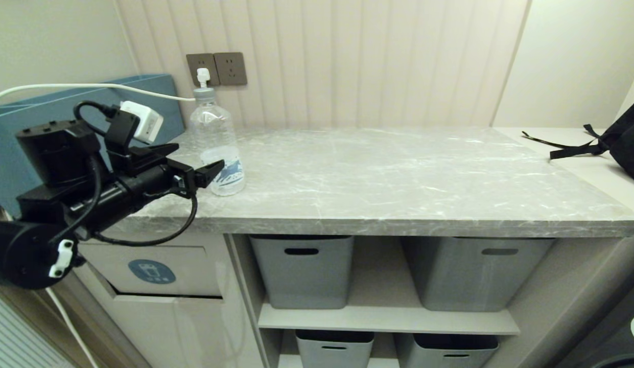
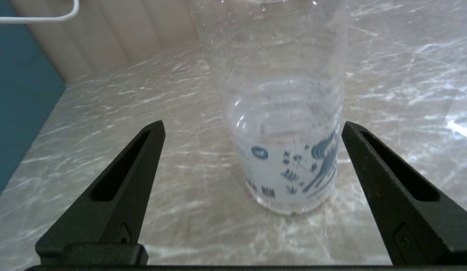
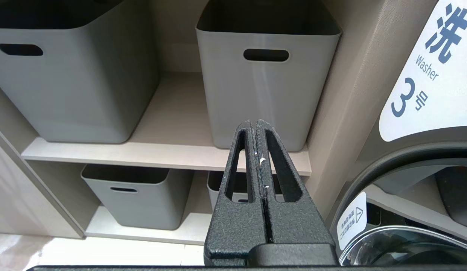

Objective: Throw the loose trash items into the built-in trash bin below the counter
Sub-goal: Pick up the garbage

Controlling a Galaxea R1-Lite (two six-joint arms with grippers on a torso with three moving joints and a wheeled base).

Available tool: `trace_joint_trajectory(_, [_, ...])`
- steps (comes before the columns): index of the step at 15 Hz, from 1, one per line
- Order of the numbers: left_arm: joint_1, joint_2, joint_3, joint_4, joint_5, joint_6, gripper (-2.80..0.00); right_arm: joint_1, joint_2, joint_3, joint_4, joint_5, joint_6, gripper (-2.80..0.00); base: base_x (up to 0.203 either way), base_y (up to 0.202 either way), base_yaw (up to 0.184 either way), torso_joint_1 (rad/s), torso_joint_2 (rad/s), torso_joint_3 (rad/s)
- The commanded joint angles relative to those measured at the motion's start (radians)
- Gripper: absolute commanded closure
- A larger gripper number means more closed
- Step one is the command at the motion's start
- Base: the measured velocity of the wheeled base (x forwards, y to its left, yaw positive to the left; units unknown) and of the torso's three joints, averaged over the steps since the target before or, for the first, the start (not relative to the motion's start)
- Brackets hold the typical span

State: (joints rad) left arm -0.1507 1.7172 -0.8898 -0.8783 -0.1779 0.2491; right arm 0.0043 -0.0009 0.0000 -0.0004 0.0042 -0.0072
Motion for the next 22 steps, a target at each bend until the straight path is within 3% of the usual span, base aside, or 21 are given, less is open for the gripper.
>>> trace_joint_trajectory(1, [-0.01, 0.052, -0.039, -0.005, -0.004, -0.015, -2.8, 0.002, -0.001, 0.0, 0.0, 0.0, 0.0, 0.0, 0.0, 0.0, 0.0, 0.0, 0.0, 0.0])
trace_joint_trajectory(5, [-0.029, 0.092, -0.085, -0.005, -0.017, -0.028, -2.8, 0.0, -0.001, 0.0, -0.001, 0.0, 0.0, 0.0, 0.0, 0.0, 0.0, 0.0, 0.0, 0.0])
trace_joint_trajectory(11, [-0.032, 0.216, -0.244, 0.008, -0.017, -0.028, -2.8, 0.0, -0.001, 0.0, -0.001, 0.0, 0.0, 0.0, 0.0, 0.0, 0.0, 0.0, 0.0, 0.0])
trace_joint_trajectory(20, [-0.061, 0.246, -0.299, 0.013, -0.058, -0.082, -2.8, 0.0, -0.001, 0.0, -0.001, 0.0, 0.0, 0.0, 0.0, 0.0, 0.0, 0.0, 0.0, 0.0])
trace_joint_trajectory(21, [-0.062, 0.246, -0.298, 0.013, -0.058, -0.081, -2.37, 0.0, -0.001, 0.0, -0.001, 0.0, 0.0, 0.0, 0.0, 0.0, 0.0, 0.0, 0.0, 0.0])
trace_joint_trajectory(22, [-0.061, 0.245, -0.295, 0.013, -0.058, -0.079, 0.0, 0.0, -0.001, 0.0, -0.001, 0.0, 0.0, 0.0, 0.0, 0.0, 0.0, 0.0, 0.0, 0.0])
